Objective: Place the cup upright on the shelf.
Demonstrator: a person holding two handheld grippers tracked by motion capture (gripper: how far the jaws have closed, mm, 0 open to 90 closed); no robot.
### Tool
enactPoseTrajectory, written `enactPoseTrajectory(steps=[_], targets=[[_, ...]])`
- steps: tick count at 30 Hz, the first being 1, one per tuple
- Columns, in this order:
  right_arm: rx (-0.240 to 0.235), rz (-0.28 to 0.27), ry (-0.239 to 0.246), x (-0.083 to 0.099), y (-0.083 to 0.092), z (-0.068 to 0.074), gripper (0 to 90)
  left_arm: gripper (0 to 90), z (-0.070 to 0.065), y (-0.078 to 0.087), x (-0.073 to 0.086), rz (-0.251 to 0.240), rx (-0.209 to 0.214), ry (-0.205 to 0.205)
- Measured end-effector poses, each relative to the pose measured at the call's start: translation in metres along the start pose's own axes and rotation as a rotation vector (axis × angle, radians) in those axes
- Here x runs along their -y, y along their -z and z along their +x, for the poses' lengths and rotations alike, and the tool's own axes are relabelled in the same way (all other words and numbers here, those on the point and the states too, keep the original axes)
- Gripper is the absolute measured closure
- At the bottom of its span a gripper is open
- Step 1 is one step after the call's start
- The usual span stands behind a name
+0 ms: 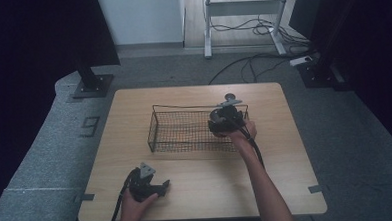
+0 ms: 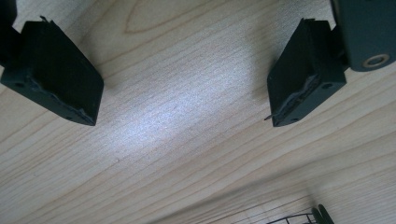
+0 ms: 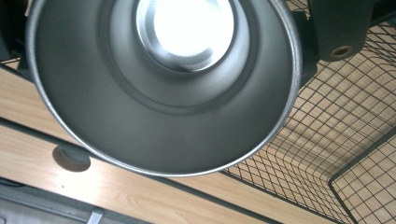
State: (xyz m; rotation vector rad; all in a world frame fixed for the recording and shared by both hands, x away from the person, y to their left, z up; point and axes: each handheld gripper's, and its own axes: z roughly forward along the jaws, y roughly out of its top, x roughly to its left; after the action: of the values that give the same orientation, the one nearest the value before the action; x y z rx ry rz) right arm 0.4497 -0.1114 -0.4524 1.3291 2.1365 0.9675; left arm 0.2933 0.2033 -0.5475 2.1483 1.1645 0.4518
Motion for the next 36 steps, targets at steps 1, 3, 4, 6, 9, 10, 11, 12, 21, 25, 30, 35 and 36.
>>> enactPoseTrajectory(steps=[1,3,4,6,9,10,11,12,21,25,30,35,36], targets=[[-0.001,0.002,-0.003,0.000,-0.001,0.000,18.2,10.6,0.000,0.000,0.000,0.000,0.000,0.000],[-0.003,0.004,-0.007,0.001,-0.003,-0.001,18.2,10.6,0.000,0.000,0.000,0.000,0.000,0.000],[-0.004,0.006,-0.009,0.001,-0.004,-0.001,18.2,10.6,0.000,0.000,0.000,0.000,0.000,0.000],[-0.006,0.010,-0.011,0.001,-0.005,-0.001,18.2,10.6,0.000,0.000,0.000,0.000,0.000,0.000],[-0.007,0.016,-0.009,0.002,-0.008,-0.001,18.2,10.6,0.000,0.000,0.000,0.000,0.000,0.000],[-0.008,0.020,-0.010,0.002,-0.009,-0.001,18.2,10.6,0.000,0.000,0.000,-0.001,0.000,0.001],[-0.008,0.023,-0.009,0.002,-0.010,-0.001,18.2,10.6,0.000,0.000,0.000,-0.001,0.000,0.001],[-0.009,0.025,-0.009,0.003,-0.011,0.000,18.2,10.6,0.000,0.000,0.000,-0.001,0.000,0.001],[0.000,0.044,-0.014,0.005,-0.017,0.001,18.2,10.6,0.000,0.000,0.000,-0.001,0.000,0.001],[0.016,0.050,-0.019,0.008,-0.020,0.000,18.1,10.6,0.000,0.000,0.000,-0.001,0.000,0.001],[0.023,0.075,-0.042,0.013,-0.026,-0.004,18.1,10.6,0.000,0.000,0.000,0.000,0.001,0.000],[0.026,0.094,-0.046,0.017,-0.029,-0.006,18.1,10.6,0.000,0.000,0.000,0.001,0.001,-0.001],[0.025,0.097,-0.048,0.018,-0.029,-0.005,18.1,10.6,0.000,0.000,0.000,0.001,0.000,0.000]])
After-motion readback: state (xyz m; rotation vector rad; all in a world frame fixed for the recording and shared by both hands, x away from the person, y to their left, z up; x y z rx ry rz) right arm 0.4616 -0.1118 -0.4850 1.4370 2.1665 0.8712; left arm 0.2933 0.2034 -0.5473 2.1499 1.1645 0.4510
